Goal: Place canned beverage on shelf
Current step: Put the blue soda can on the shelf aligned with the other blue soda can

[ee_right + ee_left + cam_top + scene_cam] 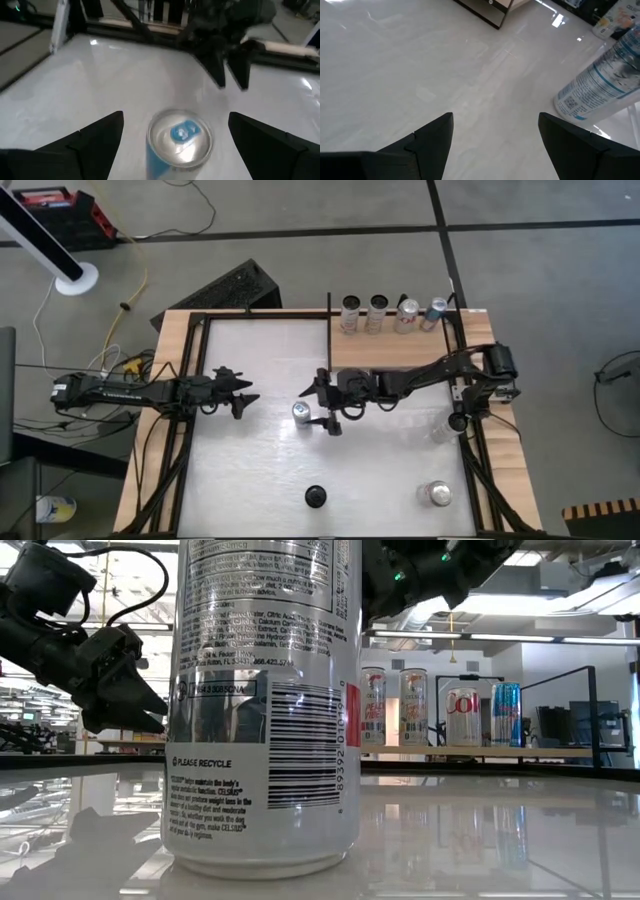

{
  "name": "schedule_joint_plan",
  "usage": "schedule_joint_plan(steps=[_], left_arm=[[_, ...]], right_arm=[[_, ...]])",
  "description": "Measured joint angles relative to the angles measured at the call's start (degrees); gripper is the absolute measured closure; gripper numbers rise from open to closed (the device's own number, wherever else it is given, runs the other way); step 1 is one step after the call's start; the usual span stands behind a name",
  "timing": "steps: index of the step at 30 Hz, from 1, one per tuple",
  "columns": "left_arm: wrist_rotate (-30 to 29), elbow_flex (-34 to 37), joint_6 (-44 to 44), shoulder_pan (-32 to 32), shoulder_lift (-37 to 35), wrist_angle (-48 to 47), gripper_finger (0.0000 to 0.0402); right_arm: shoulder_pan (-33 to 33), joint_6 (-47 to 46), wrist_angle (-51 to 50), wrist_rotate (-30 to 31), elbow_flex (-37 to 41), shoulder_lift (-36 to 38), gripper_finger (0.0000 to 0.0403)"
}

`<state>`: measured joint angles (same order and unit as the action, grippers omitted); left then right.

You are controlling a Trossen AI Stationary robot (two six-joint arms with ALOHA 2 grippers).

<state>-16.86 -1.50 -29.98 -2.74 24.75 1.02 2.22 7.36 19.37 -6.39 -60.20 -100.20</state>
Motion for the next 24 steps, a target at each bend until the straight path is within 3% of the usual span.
schedule_joint_plan(steps=[15, 24], left_arm=[[0.2, 0.0, 1.0, 0.0, 0.0, 0.0, 0.0125], [0.2, 0.0, 1.4, 0.0, 0.0, 0.0, 0.0125]], right_arm=[[0.0, -0.6, 0.7, 0.2, -3.0, -5.1, 0.002], [-0.1, -1.6, -2.9, 0.4, -3.0, -5.2, 0.0065]])
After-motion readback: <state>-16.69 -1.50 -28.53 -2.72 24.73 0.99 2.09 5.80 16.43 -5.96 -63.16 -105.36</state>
